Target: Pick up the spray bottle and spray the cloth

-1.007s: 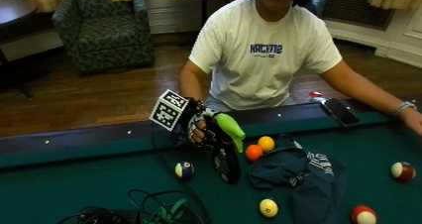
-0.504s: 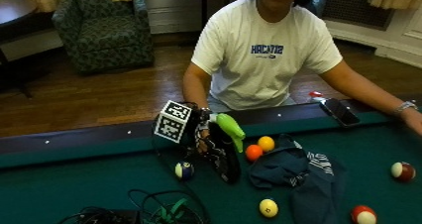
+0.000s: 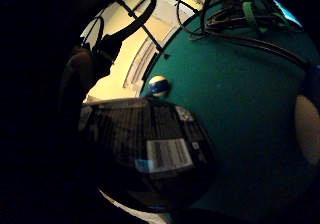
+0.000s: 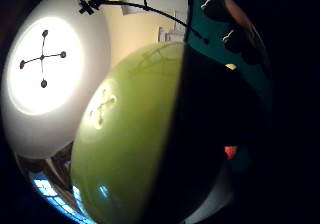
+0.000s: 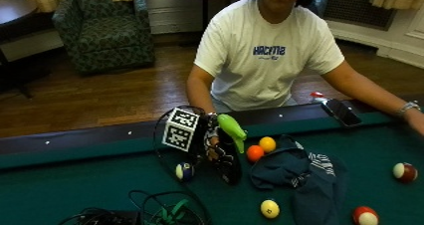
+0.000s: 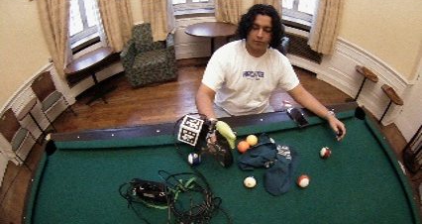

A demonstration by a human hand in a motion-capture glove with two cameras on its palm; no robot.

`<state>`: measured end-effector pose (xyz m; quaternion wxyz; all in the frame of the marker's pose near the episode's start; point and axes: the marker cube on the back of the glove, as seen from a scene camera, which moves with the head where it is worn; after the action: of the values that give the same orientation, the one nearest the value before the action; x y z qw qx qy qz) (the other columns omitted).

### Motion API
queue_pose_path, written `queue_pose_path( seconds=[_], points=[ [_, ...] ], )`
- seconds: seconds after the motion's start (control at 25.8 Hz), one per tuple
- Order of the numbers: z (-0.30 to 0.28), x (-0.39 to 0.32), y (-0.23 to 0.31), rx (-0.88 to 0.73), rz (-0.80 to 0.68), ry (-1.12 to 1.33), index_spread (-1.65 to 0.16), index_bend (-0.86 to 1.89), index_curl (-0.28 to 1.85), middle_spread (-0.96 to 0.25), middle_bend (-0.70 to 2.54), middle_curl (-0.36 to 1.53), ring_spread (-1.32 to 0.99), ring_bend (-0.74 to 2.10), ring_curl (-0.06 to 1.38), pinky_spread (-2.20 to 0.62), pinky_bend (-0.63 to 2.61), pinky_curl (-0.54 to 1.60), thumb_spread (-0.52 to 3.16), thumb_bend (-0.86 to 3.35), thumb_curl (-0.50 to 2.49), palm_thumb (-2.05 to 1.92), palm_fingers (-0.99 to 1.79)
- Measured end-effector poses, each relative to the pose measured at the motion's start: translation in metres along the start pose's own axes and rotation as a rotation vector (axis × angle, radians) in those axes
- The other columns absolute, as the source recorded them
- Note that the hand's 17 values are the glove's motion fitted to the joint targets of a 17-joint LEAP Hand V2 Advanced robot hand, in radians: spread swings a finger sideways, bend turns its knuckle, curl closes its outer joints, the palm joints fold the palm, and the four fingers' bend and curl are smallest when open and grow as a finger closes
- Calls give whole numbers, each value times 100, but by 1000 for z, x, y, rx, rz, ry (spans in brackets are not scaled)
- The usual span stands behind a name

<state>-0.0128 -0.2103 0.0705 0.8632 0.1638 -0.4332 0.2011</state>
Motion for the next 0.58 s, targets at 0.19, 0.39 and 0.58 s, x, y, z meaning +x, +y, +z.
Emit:
queue_pose_path(
  seconds=[0.19, 0.39, 0.58],
  points=[
    [6, -2, -9, 14, -6, -11, -35, 4, 20, -21, 37, 44, -20, 59, 39, -3, 37, 37, 90, -2, 42, 85, 83],
    [10, -2, -18, 20, -6, -5, -36, 4, 17, -22, 37, 44, -21, 60, 39, -6, 39, 37, 90, -2, 43, 87, 86],
    [15, -4, -27, 19, -13, 12, -35, 8, 17, -23, 35, 43, -21, 60, 39, -8, 38, 37, 90, -1, 45, 92, 91]
  ],
)
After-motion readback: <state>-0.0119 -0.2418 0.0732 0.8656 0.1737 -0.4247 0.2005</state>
